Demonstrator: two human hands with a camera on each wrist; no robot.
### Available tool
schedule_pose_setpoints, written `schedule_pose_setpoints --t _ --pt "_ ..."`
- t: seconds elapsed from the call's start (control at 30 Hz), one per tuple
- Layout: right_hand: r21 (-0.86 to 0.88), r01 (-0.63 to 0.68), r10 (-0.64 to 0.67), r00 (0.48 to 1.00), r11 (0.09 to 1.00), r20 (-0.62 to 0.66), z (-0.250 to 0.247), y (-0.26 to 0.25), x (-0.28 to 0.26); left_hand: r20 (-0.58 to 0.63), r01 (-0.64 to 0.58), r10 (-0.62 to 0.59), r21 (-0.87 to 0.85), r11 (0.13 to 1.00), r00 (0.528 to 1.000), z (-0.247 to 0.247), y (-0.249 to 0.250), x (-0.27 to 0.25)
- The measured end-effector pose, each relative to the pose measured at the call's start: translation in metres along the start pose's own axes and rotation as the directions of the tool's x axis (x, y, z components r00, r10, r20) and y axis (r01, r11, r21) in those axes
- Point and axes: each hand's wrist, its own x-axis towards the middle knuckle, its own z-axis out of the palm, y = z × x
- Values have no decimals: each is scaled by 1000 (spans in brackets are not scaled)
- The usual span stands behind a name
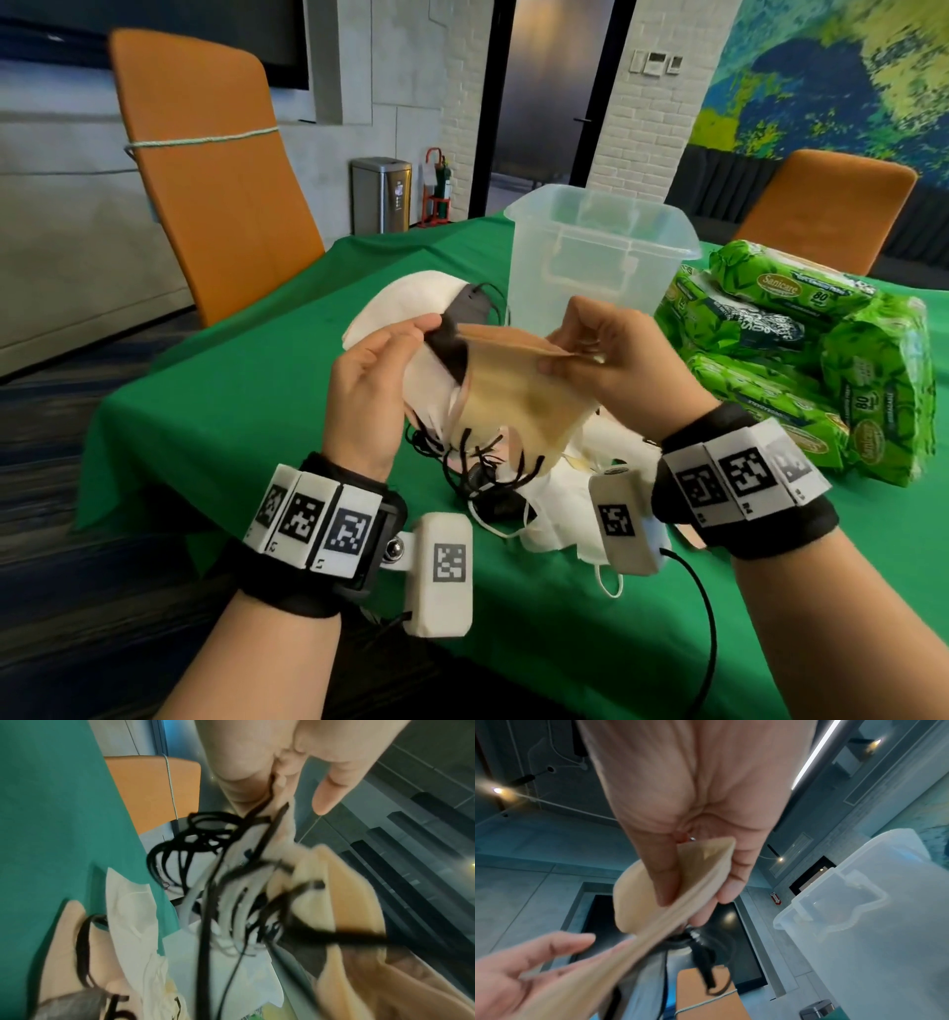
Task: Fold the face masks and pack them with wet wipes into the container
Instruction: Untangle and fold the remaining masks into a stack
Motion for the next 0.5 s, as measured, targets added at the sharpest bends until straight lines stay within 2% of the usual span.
schedule_pose_setpoints --t 0.1,0.17,0.27,0.33,0.4,0.5 --pt "-48 -121 118 991 992 -60 -17 7 0 -14 -55 57 117 992 998 -4 1 4" --pt "-79 -159 147 978 984 -145 -28 8 0 -15 -66 70 183 981 997 -5 0 5" --pt "-75 -140 111 946 987 -304 -36 2 -3 -11 -66 69 212 975 998 -5 0 5" --pt "-122 -74 24 929 990 -368 -36 -7 -4 14 -83 83 230 970 996 -6 0 4" --pt "-216 8 -80 942 976 -326 -32 -18 -4 43 -105 98 258 960 994 -7 -1 3" --pt "-110 83 -94 991 990 -100 -29 -27 -4 57 -130 119 298 946 991 -9 -1 3"
